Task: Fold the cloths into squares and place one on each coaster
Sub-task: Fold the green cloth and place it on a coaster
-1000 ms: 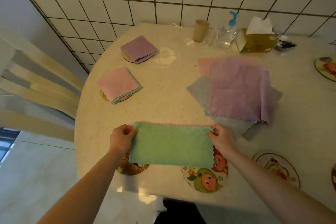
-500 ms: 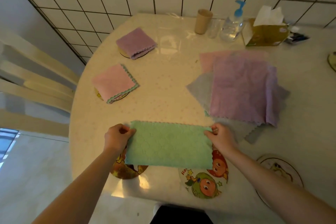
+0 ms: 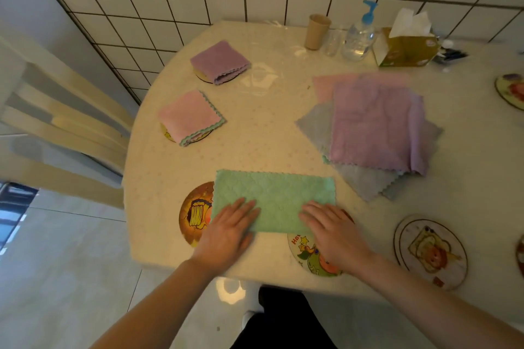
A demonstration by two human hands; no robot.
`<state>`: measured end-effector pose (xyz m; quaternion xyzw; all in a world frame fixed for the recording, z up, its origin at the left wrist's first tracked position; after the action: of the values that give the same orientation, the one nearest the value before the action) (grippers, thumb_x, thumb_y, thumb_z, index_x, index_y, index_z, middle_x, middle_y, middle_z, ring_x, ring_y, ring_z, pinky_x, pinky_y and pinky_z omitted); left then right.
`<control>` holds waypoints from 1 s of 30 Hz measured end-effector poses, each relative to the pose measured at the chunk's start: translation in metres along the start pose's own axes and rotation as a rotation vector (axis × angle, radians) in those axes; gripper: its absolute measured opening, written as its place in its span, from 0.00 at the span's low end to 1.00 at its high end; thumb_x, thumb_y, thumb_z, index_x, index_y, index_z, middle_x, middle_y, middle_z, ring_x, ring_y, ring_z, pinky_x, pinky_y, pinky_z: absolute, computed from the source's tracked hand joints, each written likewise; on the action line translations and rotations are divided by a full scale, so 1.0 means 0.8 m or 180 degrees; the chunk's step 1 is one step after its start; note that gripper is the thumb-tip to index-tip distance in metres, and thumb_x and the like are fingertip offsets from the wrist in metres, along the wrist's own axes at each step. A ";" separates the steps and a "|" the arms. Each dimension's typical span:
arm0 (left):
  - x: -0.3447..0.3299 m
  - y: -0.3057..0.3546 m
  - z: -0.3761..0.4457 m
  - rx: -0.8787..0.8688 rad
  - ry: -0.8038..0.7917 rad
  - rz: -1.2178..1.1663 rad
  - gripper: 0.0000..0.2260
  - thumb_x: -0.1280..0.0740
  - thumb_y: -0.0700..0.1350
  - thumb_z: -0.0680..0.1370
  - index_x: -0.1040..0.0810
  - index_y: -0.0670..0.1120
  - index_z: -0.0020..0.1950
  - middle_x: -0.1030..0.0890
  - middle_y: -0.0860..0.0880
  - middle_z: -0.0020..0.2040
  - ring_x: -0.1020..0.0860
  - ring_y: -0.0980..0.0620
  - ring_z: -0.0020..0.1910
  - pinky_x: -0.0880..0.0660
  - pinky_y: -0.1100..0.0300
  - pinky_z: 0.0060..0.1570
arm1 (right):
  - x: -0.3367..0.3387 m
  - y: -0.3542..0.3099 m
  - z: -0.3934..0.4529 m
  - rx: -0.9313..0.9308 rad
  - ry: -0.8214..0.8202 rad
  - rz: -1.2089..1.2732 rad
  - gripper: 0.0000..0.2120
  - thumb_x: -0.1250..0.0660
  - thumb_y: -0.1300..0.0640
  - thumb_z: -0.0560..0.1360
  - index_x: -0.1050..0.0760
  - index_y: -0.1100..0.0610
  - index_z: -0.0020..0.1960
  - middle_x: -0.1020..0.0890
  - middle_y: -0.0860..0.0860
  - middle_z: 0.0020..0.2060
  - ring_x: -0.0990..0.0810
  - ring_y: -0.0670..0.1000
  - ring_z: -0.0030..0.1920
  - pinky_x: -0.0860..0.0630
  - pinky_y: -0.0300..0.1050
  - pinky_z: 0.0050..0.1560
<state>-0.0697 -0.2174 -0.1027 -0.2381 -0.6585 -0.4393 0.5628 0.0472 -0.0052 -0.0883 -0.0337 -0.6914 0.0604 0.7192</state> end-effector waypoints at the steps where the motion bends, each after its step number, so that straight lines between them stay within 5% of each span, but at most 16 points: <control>1: -0.010 0.006 -0.008 -0.0054 -0.0159 0.0206 0.23 0.41 0.53 0.79 0.32 0.48 0.72 0.33 0.49 0.74 0.37 0.47 0.73 0.37 0.48 0.71 | -0.005 -0.009 -0.012 0.0163 -0.0082 -0.0148 0.27 0.40 0.68 0.67 0.28 0.58 0.65 0.25 0.54 0.65 0.27 0.55 0.66 0.31 0.57 0.66; 10: -0.026 -0.001 -0.066 0.0100 -0.0516 0.0821 0.25 0.47 0.55 0.79 0.36 0.48 0.75 0.38 0.50 0.76 0.40 0.46 0.75 0.45 0.47 0.69 | -0.013 -0.007 -0.052 0.0119 -0.0834 -0.0226 0.45 0.24 0.75 0.53 0.30 0.60 0.68 0.28 0.56 0.68 0.29 0.58 0.68 0.22 0.55 0.56; 16: -0.015 0.030 -0.046 0.0567 -0.0565 0.0881 0.23 0.46 0.52 0.75 0.22 0.44 0.64 0.25 0.46 0.68 0.29 0.42 0.68 0.31 0.45 0.66 | 0.003 -0.007 -0.031 0.0254 -0.0974 -0.0422 0.40 0.21 0.67 0.48 0.25 0.58 0.59 0.23 0.55 0.57 0.22 0.57 0.56 0.20 0.50 0.42; 19: -0.014 0.061 -0.025 0.0659 -0.0400 0.0602 0.23 0.43 0.49 0.74 0.27 0.45 0.68 0.28 0.46 0.70 0.32 0.43 0.70 0.33 0.47 0.67 | 0.005 -0.003 -0.025 0.0462 -0.0953 -0.0391 0.35 0.22 0.65 0.52 0.26 0.57 0.58 0.22 0.53 0.51 0.22 0.54 0.50 0.22 0.46 0.41; 23: -0.029 0.110 0.010 0.0466 -0.0396 0.0223 0.25 0.39 0.50 0.77 0.36 0.48 0.74 0.33 0.49 0.73 0.37 0.46 0.74 0.36 0.50 0.70 | 0.019 0.004 -0.016 0.0919 -0.0738 -0.0148 0.31 0.24 0.63 0.57 0.27 0.57 0.59 0.22 0.51 0.48 0.23 0.52 0.47 0.22 0.44 0.43; 27: -0.044 0.139 0.034 0.0964 -0.0492 0.0104 0.25 0.40 0.53 0.76 0.32 0.47 0.72 0.29 0.49 0.71 0.31 0.46 0.70 0.28 0.51 0.65 | 0.047 0.003 -0.012 0.1602 -0.0341 0.0256 0.19 0.44 0.64 0.70 0.26 0.59 0.59 0.21 0.51 0.47 0.23 0.52 0.47 0.22 0.44 0.47; 30: -0.050 0.151 0.042 0.1533 -0.0505 0.0032 0.26 0.42 0.56 0.75 0.29 0.47 0.71 0.26 0.49 0.69 0.28 0.44 0.68 0.24 0.49 0.59 | 0.057 0.015 -0.008 0.2116 -0.0342 0.0524 0.15 0.39 0.63 0.72 0.25 0.58 0.58 0.21 0.52 0.48 0.24 0.51 0.48 0.24 0.43 0.51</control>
<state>0.0205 -0.1210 -0.1027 -0.1341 -0.7851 -0.2468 0.5520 0.0546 0.0132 -0.0453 0.1500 -0.6657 0.3419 0.6461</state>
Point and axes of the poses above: each hand's wrist, its own z-axis towards the middle knuckle, its own x-axis out of the back of the hand, y = z × x, the point moved 4 cm from there along z, towards the middle knuckle
